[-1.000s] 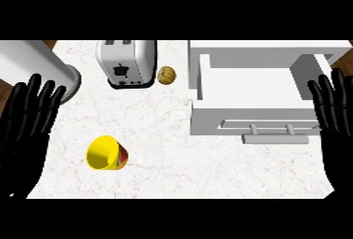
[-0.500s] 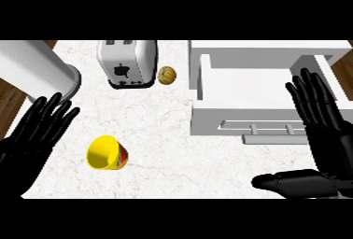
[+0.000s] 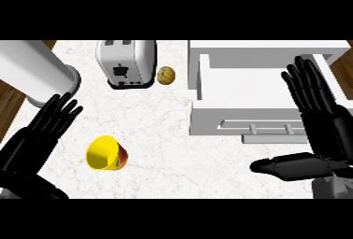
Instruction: Pick up the cup, place it into the drawer and close the drawer
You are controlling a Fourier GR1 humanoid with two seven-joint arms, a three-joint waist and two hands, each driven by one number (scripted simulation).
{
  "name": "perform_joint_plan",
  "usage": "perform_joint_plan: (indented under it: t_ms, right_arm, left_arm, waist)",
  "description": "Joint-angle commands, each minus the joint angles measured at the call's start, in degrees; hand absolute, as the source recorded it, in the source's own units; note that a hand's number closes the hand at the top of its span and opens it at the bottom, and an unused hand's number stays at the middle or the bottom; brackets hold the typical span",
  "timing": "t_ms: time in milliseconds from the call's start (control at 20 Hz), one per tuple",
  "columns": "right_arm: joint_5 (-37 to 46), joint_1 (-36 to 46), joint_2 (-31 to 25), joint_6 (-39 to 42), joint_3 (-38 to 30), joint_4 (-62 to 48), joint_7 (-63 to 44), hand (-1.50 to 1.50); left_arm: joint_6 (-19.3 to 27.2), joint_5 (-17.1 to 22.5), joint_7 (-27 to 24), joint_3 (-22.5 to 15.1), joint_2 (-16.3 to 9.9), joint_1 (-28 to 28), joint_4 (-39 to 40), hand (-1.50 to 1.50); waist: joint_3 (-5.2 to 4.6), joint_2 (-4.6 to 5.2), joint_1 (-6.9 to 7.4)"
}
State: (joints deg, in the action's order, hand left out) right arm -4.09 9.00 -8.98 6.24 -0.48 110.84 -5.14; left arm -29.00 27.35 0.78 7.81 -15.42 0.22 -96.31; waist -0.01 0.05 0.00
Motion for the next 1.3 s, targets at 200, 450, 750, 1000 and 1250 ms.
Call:
perform_joint_plan:
  t_ms: [200, 450, 750, 1000, 1250]
  right_arm:
    - [1.9, 3.4, 1.1, 0.0, -1.3, -8.1, 4.8, -1.50]
    - [1.0, 5.3, -0.1, 0.0, -1.5, -1.7, -1.5, -1.50]
    - [-2.4, 5.5, -1.9, 3.2, -5.2, -6.0, 1.4, -1.50]
    - [-1.7, 7.7, -1.3, 2.3, -4.9, -6.0, -0.3, -1.50]
    - [-2.8, 5.7, -1.9, 3.5, -6.2, -4.7, 0.6, -1.50]
  left_arm:
    - [-2.5, -12.3, -11.7, 0.4, 1.7, -3.3, 18.3, -1.50]
    - [-3.2, -19.0, -21.4, 1.8, 0.4, -7.5, 32.0, -1.50]
    - [-1.4, -28.0, -37.5, 0.9, 1.0, -13.1, 51.5, -1.50]
    - [-0.5, -31.2, -45.8, 2.0, -1.9, -19.4, 66.0, -1.50]
    - [0.7, -33.2, -53.6, 0.9, -1.3, -19.5, 72.7, -1.50]
  waist:
    - [-0.01, 0.11, 0.01]
    - [-0.03, 0.03, -0.25]
    - [-0.06, 0.17, -0.64]
    - [-0.08, 0.19, -0.62]
    - [-0.09, 0.20, -0.68]
